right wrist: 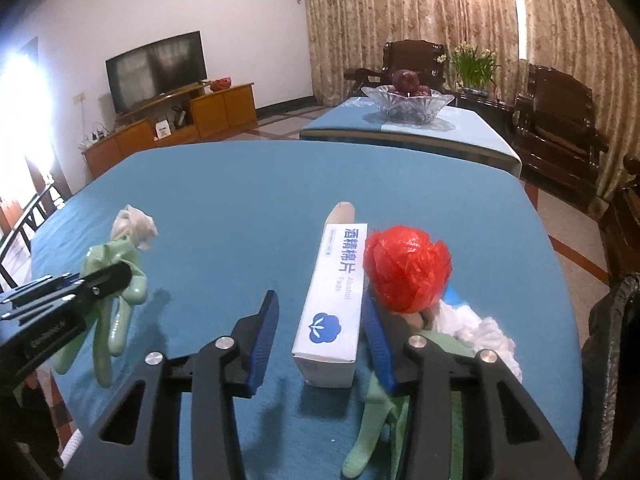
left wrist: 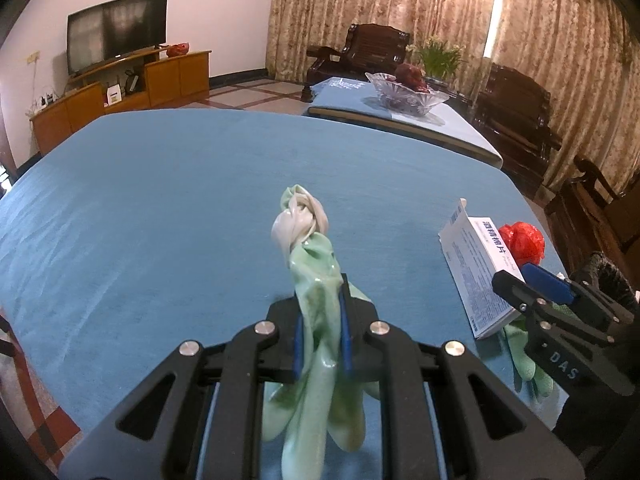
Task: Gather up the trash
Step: 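Grasp a green glove with the left tool while the right tool grasps the alcohol pad box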
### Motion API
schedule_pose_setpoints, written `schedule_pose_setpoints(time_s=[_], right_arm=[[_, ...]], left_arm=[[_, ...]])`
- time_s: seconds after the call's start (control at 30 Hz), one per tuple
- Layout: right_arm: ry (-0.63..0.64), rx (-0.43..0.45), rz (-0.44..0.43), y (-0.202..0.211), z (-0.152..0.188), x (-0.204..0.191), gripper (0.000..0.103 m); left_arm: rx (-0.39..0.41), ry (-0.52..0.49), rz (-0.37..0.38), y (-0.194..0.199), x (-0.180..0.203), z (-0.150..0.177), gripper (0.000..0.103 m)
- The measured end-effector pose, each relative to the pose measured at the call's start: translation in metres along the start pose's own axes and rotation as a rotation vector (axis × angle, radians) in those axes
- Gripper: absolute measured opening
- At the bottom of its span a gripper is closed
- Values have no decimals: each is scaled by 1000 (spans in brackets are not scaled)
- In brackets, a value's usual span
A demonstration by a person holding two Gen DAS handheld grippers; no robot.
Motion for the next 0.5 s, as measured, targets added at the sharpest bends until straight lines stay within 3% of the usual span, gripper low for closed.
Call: schedule_pose_setpoints(time_s=[0.37,0.5], right_arm=[[-17,-56,58,-27,5,-1,43],[-14,-78,63,-35,6,-1,33]], left_arm=[[1,10,4,2,-7,0,13],[9,1,4,5,-4,-2,13]])
Point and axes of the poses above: each gripper's, at about its wrist camera, not at the fingertips, and y roughly against the way its jaws point, x to its right, z to its underside, the point moved 9 cm from there along -y, roughly the way its jaws point, and after that the axes turned 1 degree about -x, right-handed, at the moved point
